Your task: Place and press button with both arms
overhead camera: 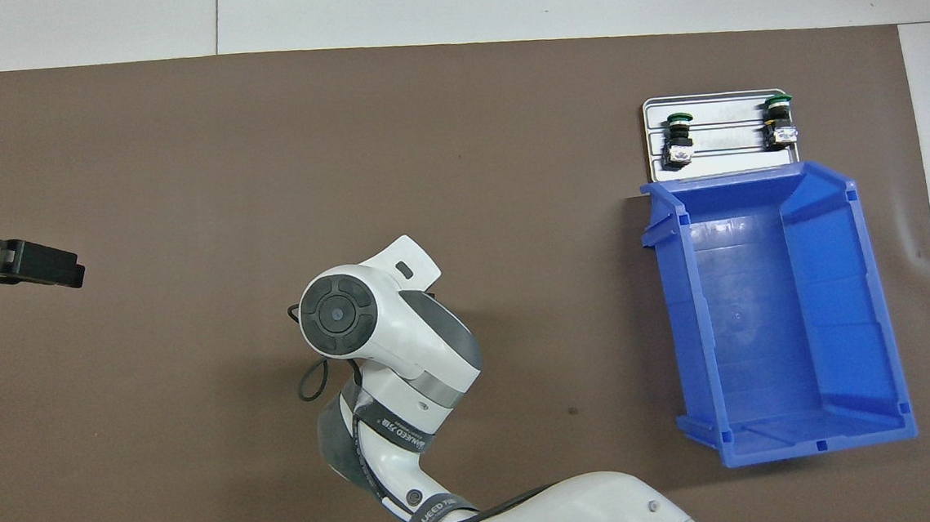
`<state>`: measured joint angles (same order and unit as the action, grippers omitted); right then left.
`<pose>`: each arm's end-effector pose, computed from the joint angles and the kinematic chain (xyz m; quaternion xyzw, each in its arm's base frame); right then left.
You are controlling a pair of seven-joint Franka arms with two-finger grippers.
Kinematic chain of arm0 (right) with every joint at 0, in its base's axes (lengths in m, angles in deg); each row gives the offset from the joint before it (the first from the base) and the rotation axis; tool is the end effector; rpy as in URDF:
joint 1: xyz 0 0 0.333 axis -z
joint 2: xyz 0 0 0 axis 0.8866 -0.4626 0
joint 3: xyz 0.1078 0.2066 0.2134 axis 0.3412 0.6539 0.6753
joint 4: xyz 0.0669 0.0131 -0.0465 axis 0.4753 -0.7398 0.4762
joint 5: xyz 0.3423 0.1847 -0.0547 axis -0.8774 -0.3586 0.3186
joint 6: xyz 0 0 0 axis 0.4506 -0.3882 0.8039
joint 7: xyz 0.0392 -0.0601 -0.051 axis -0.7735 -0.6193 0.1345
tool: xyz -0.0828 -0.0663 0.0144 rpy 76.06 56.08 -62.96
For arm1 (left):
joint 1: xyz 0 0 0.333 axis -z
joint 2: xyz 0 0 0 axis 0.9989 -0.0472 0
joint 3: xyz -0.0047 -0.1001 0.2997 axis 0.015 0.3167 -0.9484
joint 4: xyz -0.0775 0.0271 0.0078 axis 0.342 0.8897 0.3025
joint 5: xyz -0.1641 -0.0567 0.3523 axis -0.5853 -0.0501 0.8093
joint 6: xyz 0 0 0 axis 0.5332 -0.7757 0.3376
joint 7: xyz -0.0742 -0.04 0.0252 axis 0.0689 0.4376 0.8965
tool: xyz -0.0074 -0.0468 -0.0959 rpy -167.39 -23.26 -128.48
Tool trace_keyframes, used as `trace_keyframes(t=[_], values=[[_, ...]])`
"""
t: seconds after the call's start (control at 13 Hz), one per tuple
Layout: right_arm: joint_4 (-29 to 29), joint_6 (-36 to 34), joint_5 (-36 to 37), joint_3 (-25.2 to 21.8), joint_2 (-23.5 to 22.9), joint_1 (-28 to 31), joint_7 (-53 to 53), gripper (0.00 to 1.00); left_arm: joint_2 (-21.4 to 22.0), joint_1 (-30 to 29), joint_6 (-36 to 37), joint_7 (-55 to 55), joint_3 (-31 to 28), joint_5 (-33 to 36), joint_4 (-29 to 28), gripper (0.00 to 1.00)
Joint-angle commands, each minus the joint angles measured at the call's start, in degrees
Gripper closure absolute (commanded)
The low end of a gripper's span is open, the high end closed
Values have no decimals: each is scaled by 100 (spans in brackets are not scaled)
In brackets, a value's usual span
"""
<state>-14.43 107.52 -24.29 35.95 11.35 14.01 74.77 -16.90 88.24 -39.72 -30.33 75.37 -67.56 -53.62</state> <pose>0.5109 0.5063 0.3076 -0.9963 0.0572 -0.0637 0.0012 0.5410 -0.0388 0.6268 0.9949 -0.0991 -0.0125 0.0128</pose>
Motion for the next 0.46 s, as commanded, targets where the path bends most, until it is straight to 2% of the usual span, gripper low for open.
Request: trace_keyframes(t=[0.0, 0.39], values=[[-231, 165, -101, 13, 128, 1, -78, 21, 176, -68, -60, -31, 27, -17, -202, 0], [-257, 157, -101, 13, 137, -95, -34, 23, 176, -68, -60, -31, 27, -17, -202, 0]])
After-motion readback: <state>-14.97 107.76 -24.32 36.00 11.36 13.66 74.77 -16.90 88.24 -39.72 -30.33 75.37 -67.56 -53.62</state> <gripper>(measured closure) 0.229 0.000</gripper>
